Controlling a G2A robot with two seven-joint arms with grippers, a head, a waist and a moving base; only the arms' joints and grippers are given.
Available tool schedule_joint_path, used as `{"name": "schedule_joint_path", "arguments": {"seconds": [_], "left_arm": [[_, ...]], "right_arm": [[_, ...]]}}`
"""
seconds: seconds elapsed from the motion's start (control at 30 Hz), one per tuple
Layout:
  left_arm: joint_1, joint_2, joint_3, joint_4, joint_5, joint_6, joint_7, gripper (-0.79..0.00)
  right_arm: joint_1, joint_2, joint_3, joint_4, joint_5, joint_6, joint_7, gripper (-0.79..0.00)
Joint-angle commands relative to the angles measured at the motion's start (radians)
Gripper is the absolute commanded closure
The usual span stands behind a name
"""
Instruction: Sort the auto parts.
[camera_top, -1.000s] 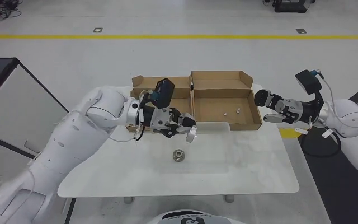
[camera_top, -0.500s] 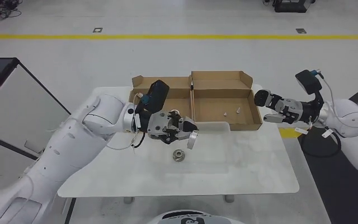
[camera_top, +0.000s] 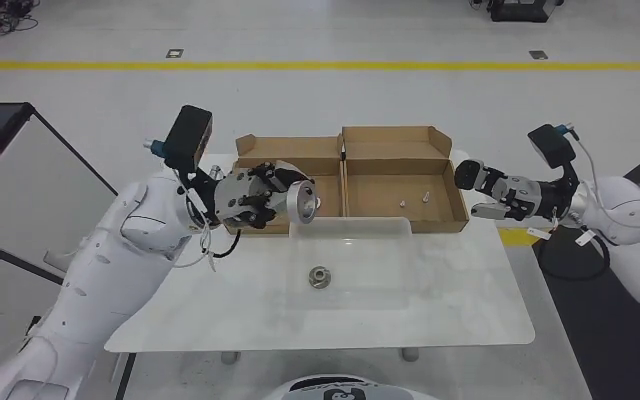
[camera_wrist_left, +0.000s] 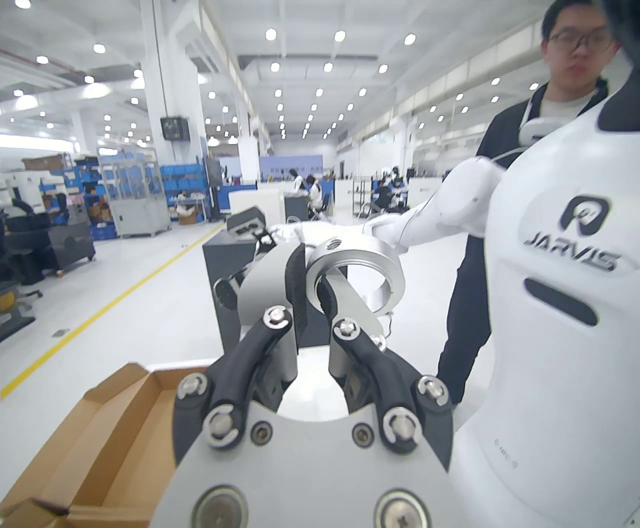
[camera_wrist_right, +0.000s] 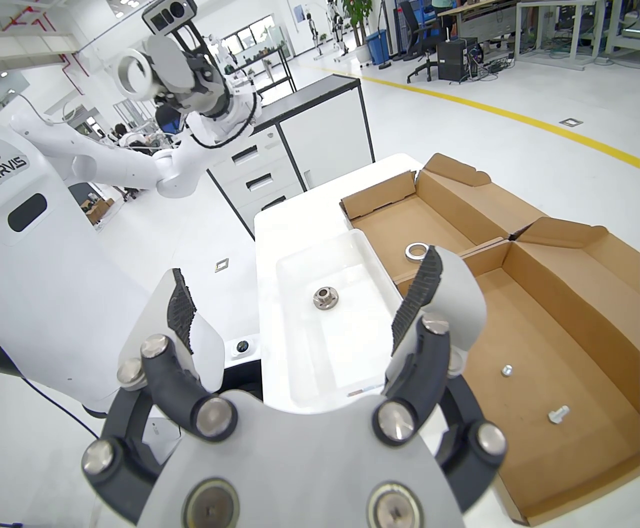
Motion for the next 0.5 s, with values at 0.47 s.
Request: {"name": "schedule_joint_path", "arguments": {"seconds": [0.47], "left_arm": [[0.122, -0.010, -0.062, -0.141, 0.107, 0.000, 0.542, 0.000]], "right_arm": [[0.000, 0.000, 0.000, 0.000, 0.000, 0.000, 0.000, -0.785]]}}
